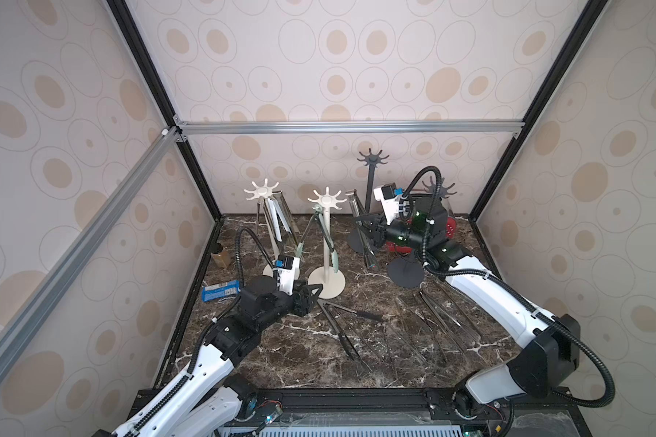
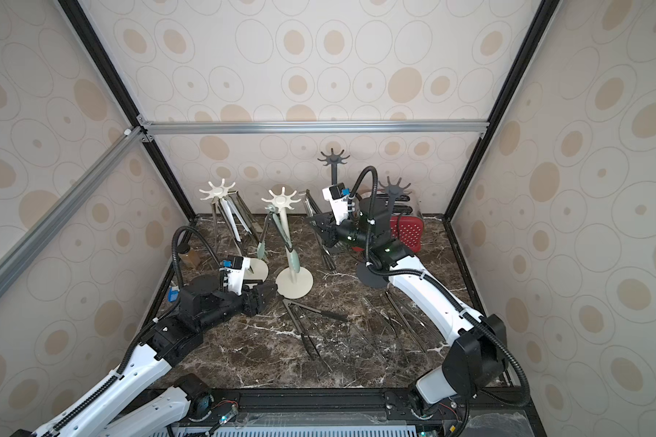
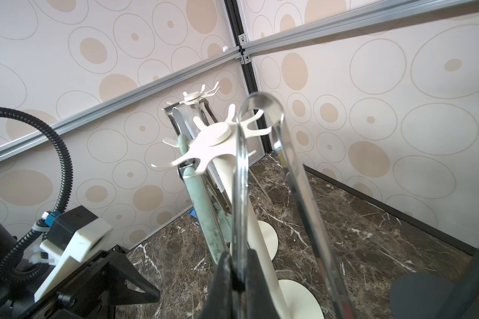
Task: Hang food tongs on kitchen utensil racks
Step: Hang the food tongs on the rack.
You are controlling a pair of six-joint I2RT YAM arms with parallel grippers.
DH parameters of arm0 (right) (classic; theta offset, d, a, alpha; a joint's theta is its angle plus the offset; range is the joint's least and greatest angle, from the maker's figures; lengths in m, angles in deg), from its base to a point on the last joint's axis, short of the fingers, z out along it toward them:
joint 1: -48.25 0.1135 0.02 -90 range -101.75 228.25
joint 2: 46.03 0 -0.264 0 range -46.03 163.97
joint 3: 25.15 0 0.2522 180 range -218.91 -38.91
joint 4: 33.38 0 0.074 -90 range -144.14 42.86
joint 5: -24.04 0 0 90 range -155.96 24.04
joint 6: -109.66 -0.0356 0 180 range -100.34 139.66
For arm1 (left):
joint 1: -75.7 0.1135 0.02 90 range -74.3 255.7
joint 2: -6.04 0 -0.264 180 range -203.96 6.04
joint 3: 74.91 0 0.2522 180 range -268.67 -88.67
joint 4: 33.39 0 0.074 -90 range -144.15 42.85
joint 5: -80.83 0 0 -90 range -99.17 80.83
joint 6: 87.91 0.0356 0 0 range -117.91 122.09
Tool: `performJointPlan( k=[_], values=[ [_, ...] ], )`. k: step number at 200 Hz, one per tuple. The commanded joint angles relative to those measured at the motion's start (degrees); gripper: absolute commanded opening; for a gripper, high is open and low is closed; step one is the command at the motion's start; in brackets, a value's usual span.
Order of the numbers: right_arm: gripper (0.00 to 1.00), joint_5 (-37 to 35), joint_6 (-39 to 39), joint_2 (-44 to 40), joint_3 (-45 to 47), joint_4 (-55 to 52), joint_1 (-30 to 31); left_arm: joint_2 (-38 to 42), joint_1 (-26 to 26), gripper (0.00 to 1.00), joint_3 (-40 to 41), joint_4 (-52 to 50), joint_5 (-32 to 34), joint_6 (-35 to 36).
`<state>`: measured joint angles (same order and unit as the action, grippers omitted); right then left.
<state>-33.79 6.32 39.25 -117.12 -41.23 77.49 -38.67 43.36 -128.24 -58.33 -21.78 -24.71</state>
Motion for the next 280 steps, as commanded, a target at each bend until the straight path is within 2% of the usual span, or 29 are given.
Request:
performJointPlan(
  k=[1,103,280],
  values=[
    [0.0,2.06,-0.8,0.65,-2.03,3.13,0.57,0.76,0.22,0.61,-0.42,1.38,-0.45,-0.61],
    [0.0,2.33,-1.08,2.59,-1.48,2.61,1.88,0.85,0.18,0.61,-0.16,1.3,-0.3,-0.53],
    [0.0,1.78,-0.62,3.72,6.51,2.7,2.9,1.11,0.17,0.61,0.1,1.16,-0.02,-0.88]
  ],
)
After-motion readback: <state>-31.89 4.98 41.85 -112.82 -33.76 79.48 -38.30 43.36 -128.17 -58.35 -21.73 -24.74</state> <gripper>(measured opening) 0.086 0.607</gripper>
